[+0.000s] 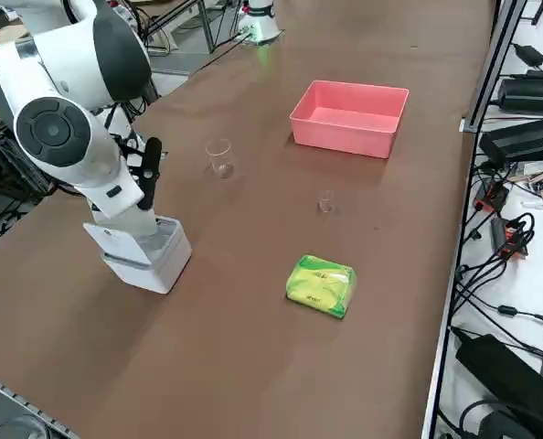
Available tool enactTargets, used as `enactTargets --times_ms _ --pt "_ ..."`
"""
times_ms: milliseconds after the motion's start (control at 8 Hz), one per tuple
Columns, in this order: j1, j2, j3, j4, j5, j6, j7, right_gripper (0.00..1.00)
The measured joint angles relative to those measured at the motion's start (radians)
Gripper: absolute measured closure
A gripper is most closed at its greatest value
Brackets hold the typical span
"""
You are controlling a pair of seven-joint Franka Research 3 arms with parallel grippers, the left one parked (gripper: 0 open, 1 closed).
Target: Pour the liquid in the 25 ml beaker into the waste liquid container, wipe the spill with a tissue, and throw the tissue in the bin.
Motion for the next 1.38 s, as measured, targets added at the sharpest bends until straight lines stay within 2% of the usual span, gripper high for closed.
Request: enactTargets --times_ms 250,625,1375 --pt "0.000 0.000 0.003 0.000 0.000 0.004 0.000 0.42" --pt "0.002 0.010 0.015 0.000 0.001 0.071 0.000 0.41" --pt "0.050 0.085 0.025 0.000 0.002 0.180 0.000 0.40"
